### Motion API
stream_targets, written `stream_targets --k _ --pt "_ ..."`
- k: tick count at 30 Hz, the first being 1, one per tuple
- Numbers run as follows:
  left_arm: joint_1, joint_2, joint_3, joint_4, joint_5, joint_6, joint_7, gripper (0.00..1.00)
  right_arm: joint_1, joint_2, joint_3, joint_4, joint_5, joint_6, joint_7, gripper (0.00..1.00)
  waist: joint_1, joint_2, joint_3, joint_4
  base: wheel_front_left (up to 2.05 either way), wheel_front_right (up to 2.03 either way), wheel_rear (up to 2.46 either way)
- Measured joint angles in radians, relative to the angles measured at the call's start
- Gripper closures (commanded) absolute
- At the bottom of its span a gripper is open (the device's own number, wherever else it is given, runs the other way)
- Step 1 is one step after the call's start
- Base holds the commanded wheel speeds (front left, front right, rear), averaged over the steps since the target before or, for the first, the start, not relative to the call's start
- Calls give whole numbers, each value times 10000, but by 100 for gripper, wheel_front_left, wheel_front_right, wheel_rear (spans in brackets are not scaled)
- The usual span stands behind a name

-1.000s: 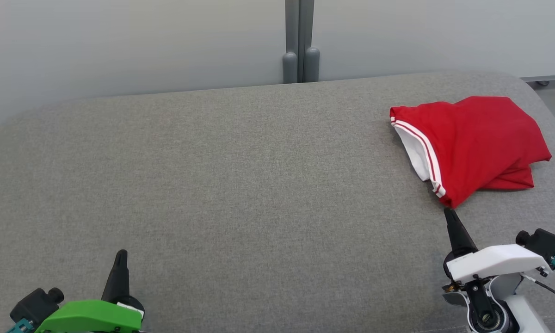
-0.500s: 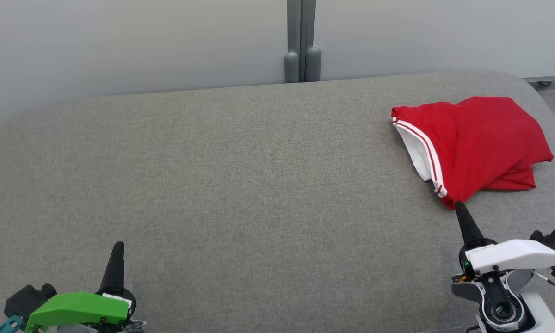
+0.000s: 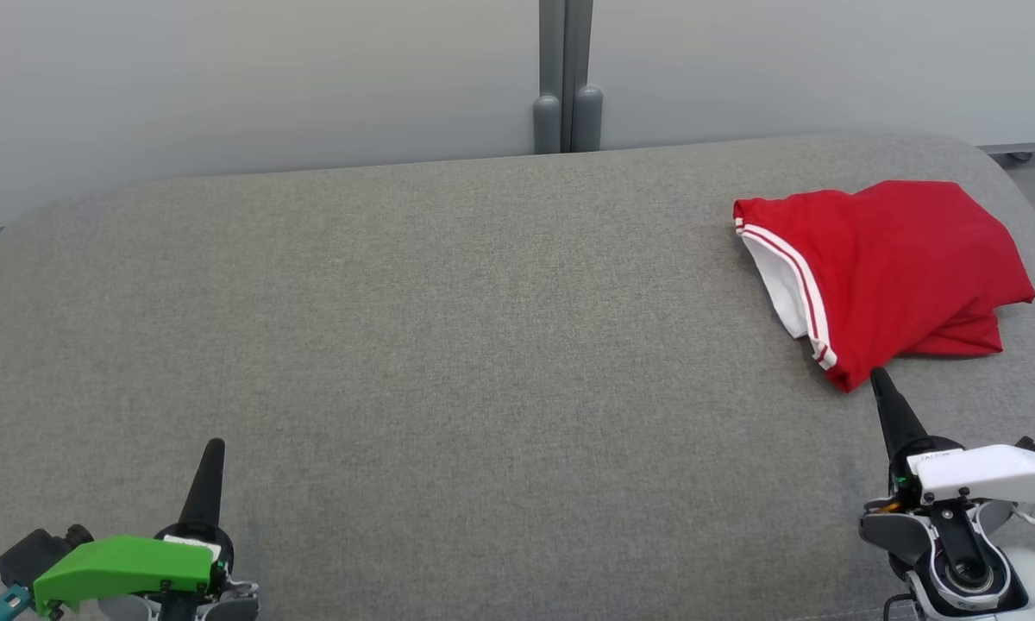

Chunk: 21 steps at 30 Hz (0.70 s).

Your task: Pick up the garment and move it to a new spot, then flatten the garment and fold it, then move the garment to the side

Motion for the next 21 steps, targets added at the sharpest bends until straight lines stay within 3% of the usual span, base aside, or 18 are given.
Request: stream_targets --k 21 --pt "-408 104 378 360 -2397 -477 610 100 -198 35 -823 157 2545 525 602 100 0 0 17 68 0 0 0"
